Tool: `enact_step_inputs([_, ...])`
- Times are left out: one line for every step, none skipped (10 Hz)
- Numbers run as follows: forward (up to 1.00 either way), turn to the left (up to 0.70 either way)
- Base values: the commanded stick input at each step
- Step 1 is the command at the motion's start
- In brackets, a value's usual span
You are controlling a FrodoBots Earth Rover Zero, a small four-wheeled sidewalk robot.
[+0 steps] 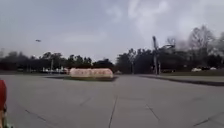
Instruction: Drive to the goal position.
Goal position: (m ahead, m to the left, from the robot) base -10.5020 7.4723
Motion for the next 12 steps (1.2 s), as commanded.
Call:
enact_step_inputs([0.85, 0.00])
enact_step_inputs([0.85, 0.00])
enact_step_inputs([0.85, 0.00])
enact_step_inputs([0.85, 0.00])
enact_step_inputs([0.85, 0.00])
enact_step_inputs([0.85, 0.00])
enact_step_inputs([0.85, 0.00])
enact_step_inputs([0.85, 0.00])
enact_step_inputs([0.85, 0.00])
enact_step_inputs([0.85, 0.00])
enact_step_inputs([0.85, 0.00])
enact_step_inputs([0.85, 0.00])
